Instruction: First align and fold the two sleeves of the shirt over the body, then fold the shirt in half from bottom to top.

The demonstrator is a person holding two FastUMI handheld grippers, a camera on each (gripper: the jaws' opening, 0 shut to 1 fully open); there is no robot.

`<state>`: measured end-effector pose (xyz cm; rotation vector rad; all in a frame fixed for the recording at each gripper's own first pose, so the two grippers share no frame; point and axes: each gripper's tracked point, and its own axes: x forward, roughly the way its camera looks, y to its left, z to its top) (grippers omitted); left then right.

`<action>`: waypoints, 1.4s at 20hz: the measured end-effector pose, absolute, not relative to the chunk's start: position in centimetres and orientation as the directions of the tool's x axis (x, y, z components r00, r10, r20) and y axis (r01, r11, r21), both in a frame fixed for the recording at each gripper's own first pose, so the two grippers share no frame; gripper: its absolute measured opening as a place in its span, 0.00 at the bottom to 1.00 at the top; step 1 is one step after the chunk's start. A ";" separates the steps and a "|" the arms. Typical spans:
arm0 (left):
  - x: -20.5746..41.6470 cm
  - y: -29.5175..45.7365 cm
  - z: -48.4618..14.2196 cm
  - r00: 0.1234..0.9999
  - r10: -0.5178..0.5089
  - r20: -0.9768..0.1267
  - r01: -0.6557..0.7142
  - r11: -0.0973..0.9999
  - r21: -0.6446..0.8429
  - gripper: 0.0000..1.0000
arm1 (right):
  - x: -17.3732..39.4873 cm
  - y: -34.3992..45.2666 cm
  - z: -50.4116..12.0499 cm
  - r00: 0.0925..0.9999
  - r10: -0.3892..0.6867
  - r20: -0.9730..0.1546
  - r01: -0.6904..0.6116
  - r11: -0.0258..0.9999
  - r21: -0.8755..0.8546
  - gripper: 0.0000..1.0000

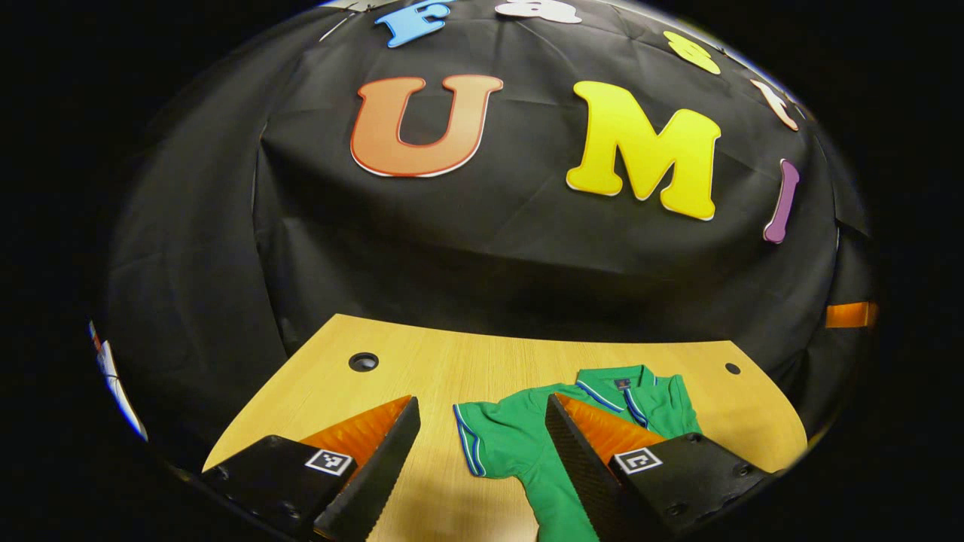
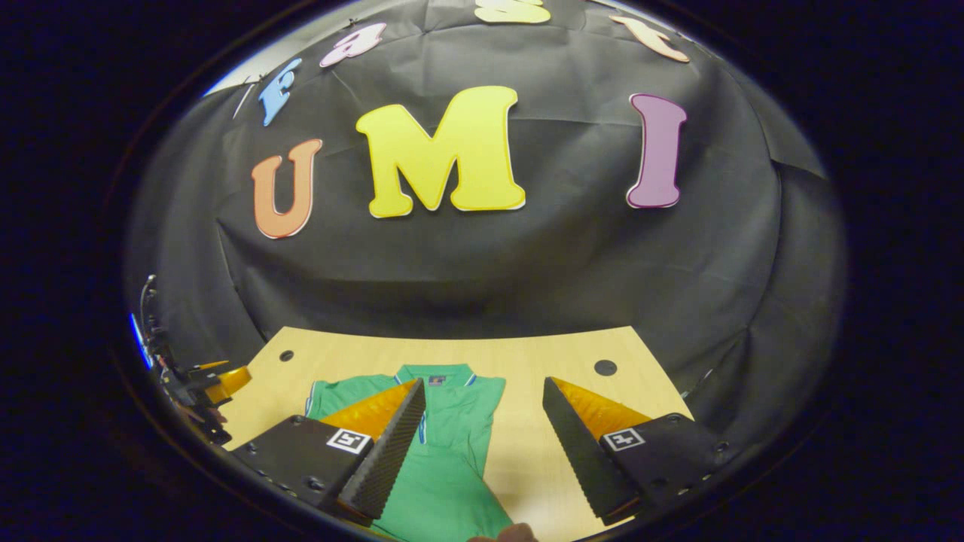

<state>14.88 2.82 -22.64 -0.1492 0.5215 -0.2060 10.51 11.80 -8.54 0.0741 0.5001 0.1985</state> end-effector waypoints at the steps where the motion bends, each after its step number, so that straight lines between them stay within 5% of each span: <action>1: 15.5 2.5 -23.6 0.831 -0.242 -0.501 0.155 0.965 -0.210 1.00 | 9.8 11.8 -8.7 0.855 0.209 -0.474 -0.178 0.978 0.111 0.92; 9: 17.6 1.9 -32.7 0.699 -0.286 -0.655 0.138 0.953 -0.269 1.00 | 8.0 13.4 -8.6 0.827 0.262 -0.498 -0.246 0.964 0.098 0.96; 21: 17.9 -0.6 -39.4 0.530 -0.361 -0.767 0.155 0.931 -0.330 1.00 | 5.1 11.5 -12.0 0.787 0.223 -0.575 -0.179 0.975 0.132 0.96; 28: 17.8 -1.6 -40.3 0.492 -0.269 -0.828 0.108 0.963 -0.249 1.00 | 4.9 10.0 -12.4 0.789 0.217 -0.575 -0.153 0.976 0.158 0.96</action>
